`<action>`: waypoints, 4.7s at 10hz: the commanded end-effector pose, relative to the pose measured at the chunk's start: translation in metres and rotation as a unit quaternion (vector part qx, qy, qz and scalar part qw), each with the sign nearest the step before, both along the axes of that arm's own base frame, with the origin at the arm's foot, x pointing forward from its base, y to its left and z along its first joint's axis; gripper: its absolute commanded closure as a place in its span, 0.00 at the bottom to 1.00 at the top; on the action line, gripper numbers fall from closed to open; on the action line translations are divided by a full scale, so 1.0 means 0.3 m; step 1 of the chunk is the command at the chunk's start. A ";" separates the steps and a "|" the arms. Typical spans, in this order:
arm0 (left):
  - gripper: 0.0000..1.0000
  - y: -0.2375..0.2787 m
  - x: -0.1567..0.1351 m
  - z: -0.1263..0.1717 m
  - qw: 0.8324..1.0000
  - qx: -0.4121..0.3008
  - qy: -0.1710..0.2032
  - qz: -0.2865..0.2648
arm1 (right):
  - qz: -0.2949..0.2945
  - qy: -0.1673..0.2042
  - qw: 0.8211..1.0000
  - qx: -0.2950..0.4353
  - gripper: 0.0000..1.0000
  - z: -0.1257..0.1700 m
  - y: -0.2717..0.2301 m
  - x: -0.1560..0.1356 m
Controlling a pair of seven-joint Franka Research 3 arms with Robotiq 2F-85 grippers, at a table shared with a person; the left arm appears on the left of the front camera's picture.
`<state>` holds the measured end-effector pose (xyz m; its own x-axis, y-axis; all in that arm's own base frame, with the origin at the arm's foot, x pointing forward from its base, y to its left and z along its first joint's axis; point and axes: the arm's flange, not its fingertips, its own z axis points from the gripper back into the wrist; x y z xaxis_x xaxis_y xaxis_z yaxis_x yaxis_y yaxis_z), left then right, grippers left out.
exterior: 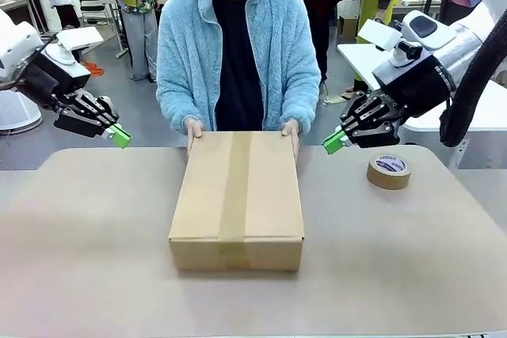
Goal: Wrap the clocks to prevent damage.
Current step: After the human seals the box with tape, release both hands from the side flaps of the Package Box.
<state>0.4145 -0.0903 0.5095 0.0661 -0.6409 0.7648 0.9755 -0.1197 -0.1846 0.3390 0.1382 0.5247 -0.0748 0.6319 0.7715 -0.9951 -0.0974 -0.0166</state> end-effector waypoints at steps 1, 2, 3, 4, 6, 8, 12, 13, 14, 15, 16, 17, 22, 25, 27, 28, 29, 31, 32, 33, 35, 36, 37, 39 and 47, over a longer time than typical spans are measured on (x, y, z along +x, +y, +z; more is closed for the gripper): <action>0.40 0.007 -0.034 -0.005 1.000 -0.021 0.005 0.003 | 0.005 0.010 1.000 -0.008 0.40 -0.034 -0.025 -0.041; 0.00 0.006 -0.022 0.004 1.000 -0.018 0.008 -0.006 | -0.002 0.009 1.000 -0.003 0.00 -0.030 -0.034 -0.040; 0.00 0.004 -0.016 0.010 1.000 -0.017 0.008 -0.010 | -0.004 0.007 1.000 0.000 0.00 -0.026 -0.040 -0.046; 0.00 0.002 -0.034 0.005 1.000 -0.017 0.006 -0.008 | -0.002 0.007 1.000 -0.002 0.00 -0.031 -0.046 -0.059; 0.07 0.002 -0.026 0.012 1.000 -0.016 0.008 -0.013 | -0.003 0.006 1.000 0.001 0.05 -0.031 -0.047 -0.057; 0.00 -0.002 -0.041 0.007 1.000 -0.019 0.005 -0.010 | 0.001 0.009 1.000 -0.001 0.00 -0.038 -0.048 -0.063; 0.00 -0.002 -0.045 -0.001 1.000 -0.021 0.008 -0.008 | 0.000 0.021 1.000 -0.002 0.00 -0.040 -0.045 -0.060; 0.00 -0.001 -0.037 0.004 1.000 -0.021 0.010 -0.010 | -0.005 0.025 1.000 -0.003 0.00 -0.036 -0.042 -0.057; 0.00 -0.003 -0.049 -0.002 1.000 -0.022 0.006 -0.007 | -0.005 0.033 0.999 -0.017 0.00 -0.040 -0.037 -0.062; 0.00 -0.010 -0.054 -0.001 1.000 0.006 -0.007 -0.007 | -0.001 0.011 1.000 0.006 0.00 -0.027 -0.034 -0.050; 0.00 0.003 -0.028 0.001 1.000 -0.011 0.012 -0.009 | -0.001 0.011 1.000 0.006 0.00 -0.027 -0.034 -0.050; 0.00 0.003 -0.028 0.001 1.000 -0.011 0.012 -0.009 | -0.001 0.011 1.000 0.006 0.00 -0.027 -0.034 -0.050; 0.00 0.138 0.030 0.033 0.976 -0.213 0.003 0.048 | -0.043 0.004 0.988 0.147 0.00 -0.002 -0.179 0.032; 0.00 0.262 0.059 -0.026 0.951 -0.299 0.012 0.079 | -0.045 0.020 0.978 0.203 0.00 -0.056 -0.316 0.074; 0.00 0.349 0.052 -0.070 0.944 -0.310 0.015 0.113 | -0.069 0.020 0.974 0.213 0.00 -0.089 -0.391 0.076; 0.00 0.391 0.045 -0.087 0.940 -0.316 0.015 0.125 | -0.077 0.019 0.973 0.218 0.00 -0.099 -0.419 0.074; 0.00 0.425 0.043 -0.099 0.937 -0.322 0.018 0.135 | -0.088 0.018 0.971 0.222 0.00 -0.106 -0.438 0.076; 0.00 0.447 0.048 -0.113 0.933 -0.323 0.034 0.157 | -0.084 0.026 0.974 0.207 0.00 -0.103 -0.439 0.075; 0.00 0.440 0.046 -0.111 0.941 -0.307 0.027 0.142 | -0.084 0.026 0.974 0.207 0.00 -0.103 -0.439 0.075; 0.00 0.440 0.046 -0.111 0.941 -0.307 0.027 0.142 | -0.084 0.026 0.974 0.207 0.00 -0.103 -0.439 0.075; 0.00 0.440 0.046 -0.111 0.941 -0.307 0.027 0.142 | -0.084 0.026 0.974 0.207 0.00 -0.103 -0.439 0.075; 0.00 0.440 0.046 -0.111 0.941 -0.307 0.027 0.142 | -0.084 0.026 0.974 0.207 0.00 -0.103 -0.439 0.075; 0.00 0.440 0.046 -0.111 0.941 -0.307 0.027 0.142 | -0.084 0.026 0.974 0.207 0.00 -0.103 -0.439 0.075; 0.00 0.440 0.046 -0.111 0.941 -0.307 0.027 0.142 | -0.084 0.026 0.974 0.207 0.00 -0.103 -0.439 0.075; 0.00 0.440 0.046 -0.111 0.941 -0.307 0.027 0.142 | -0.084 0.026 0.974 0.207 0.00 -0.103 -0.439 0.075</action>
<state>0.4284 0.0415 0.4744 0.2229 -0.0259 0.9745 0.9741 0.0456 -0.2216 0.3618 0.0072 0.4940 0.0540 0.2641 0.9630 -0.9962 0.0801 0.0339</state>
